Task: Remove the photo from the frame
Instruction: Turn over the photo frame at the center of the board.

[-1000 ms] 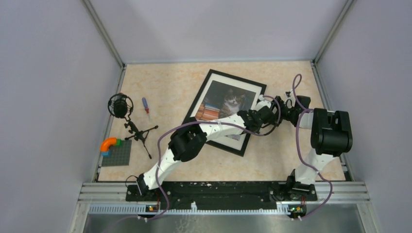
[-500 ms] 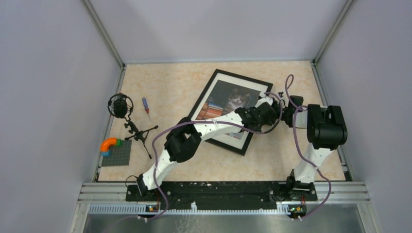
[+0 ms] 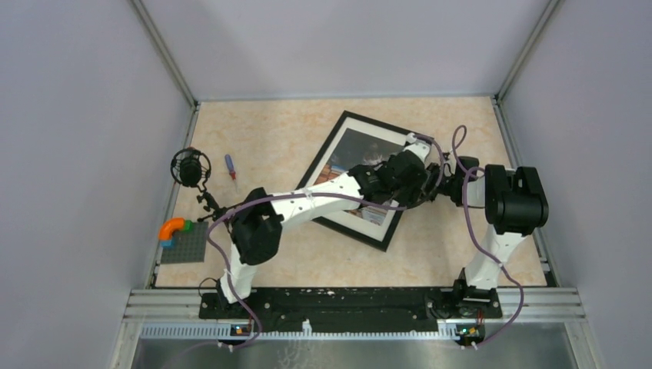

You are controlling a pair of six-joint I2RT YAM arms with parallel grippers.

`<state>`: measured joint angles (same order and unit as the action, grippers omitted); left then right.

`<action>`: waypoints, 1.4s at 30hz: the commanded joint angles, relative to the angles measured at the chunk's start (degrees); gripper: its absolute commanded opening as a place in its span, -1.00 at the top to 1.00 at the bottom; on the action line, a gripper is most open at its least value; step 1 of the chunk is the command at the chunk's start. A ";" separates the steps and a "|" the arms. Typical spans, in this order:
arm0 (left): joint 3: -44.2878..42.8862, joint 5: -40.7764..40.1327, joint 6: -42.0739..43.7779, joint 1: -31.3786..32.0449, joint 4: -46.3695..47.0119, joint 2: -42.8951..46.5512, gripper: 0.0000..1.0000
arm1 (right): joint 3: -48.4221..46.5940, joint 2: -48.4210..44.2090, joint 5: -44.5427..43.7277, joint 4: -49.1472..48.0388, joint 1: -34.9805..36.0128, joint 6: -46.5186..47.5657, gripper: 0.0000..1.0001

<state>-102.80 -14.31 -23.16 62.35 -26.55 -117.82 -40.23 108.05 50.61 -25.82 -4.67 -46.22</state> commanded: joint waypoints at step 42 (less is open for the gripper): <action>15.15 52.94 18.93 -43.21 10.08 -4.09 -0.94 | -5.18 -10.81 7.99 11.56 -5.20 4.40 0.50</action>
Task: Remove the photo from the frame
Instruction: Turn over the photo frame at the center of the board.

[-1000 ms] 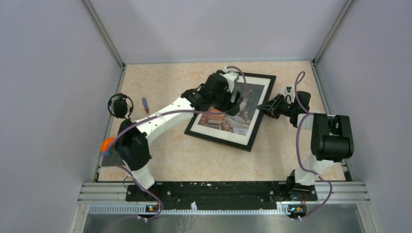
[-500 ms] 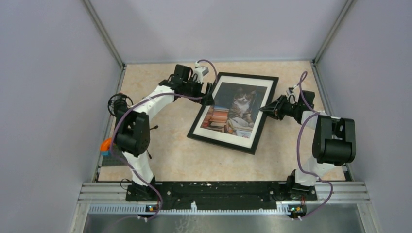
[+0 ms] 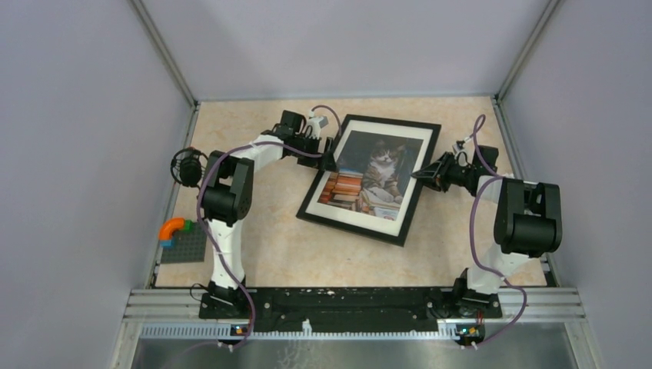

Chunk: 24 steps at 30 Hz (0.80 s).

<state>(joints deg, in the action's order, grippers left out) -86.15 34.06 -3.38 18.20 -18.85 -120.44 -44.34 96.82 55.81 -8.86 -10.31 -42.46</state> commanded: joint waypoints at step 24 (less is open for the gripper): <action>5.72 16.73 -4.58 5.63 7.66 2.17 -0.87 | -8.31 1.35 2.57 1.99 4.99 2.72 0.70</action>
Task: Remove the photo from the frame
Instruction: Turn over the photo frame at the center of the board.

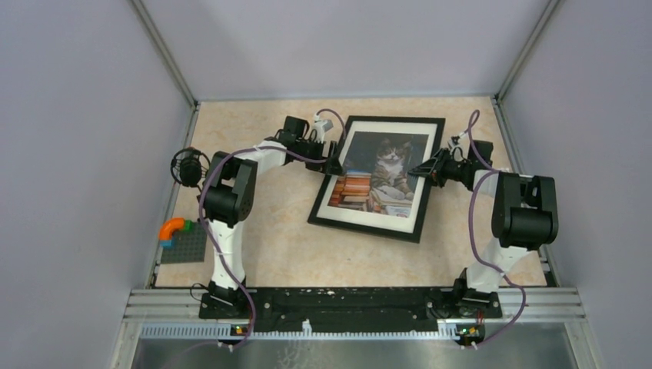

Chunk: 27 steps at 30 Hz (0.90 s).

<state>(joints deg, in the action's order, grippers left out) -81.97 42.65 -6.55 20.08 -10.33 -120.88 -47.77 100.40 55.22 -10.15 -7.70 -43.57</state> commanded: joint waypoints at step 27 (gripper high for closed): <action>1.29 -2.55 7.61 0.38 -17.07 30.38 -0.97 | -68.72 -11.32 -27.96 66.13 2.16 61.64 1.00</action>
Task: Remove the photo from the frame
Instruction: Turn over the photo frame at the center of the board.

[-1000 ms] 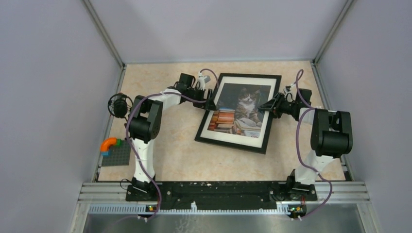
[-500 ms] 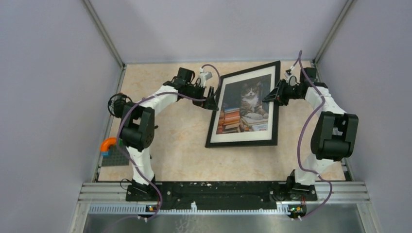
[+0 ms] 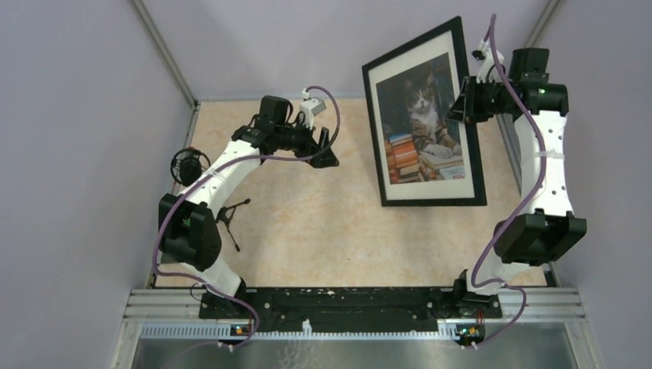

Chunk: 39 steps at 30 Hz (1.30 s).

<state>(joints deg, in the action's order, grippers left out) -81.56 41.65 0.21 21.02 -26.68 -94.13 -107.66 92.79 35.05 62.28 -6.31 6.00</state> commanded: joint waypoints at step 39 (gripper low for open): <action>2.05 -10.34 -12.12 -10.82 3.95 19.89 -0.97 | 62.82 -13.82 -63.91 -67.43 59.88 43.19 0.99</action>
<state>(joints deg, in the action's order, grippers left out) -81.58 32.64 -11.84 10.33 -25.15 -75.26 -47.86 75.37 -30.20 9.89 49.45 52.99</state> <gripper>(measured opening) 0.987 0.184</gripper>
